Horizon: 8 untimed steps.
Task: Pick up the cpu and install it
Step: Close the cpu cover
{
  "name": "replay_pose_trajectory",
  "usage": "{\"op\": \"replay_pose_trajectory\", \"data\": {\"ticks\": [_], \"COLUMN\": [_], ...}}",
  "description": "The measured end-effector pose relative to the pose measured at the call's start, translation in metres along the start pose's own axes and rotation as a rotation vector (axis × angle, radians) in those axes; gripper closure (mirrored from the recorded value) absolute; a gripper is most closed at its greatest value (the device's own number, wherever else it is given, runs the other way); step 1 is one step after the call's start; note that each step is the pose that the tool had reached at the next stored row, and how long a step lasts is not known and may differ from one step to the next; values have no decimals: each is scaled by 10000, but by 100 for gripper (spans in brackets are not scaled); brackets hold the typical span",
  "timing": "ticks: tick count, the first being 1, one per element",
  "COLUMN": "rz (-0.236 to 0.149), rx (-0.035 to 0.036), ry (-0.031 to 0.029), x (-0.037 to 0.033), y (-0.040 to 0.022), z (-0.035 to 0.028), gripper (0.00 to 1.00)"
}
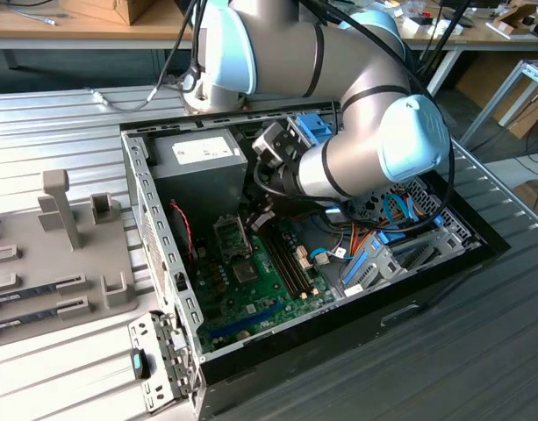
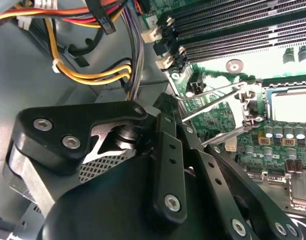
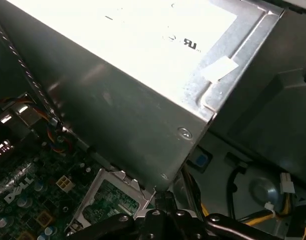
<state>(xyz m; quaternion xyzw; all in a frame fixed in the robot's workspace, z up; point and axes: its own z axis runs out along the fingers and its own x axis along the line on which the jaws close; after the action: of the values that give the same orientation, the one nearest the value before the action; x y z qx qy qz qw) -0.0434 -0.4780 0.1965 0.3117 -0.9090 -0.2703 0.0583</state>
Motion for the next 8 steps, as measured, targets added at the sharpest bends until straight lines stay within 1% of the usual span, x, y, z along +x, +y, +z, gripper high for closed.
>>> {"op": "replay_pose_trajectory", "data": {"ticks": [1,2,3,4,5,6,8], "rz": [-26,-44,-74,-109,-129,-141,-156], "rx": [-79,-131,-215,-318,-378,-413,-456], "ry": [-52,-87,-143,-212,-252,-276,-305], "x": [9,15,24,38,53,65,85], "y": [-10,-16,-25,-40,-56,-69,-91], "z": [-8,-12,-20,-32,-45,-53,-69], "gripper": [89,89,89,89,89,89,89]}}
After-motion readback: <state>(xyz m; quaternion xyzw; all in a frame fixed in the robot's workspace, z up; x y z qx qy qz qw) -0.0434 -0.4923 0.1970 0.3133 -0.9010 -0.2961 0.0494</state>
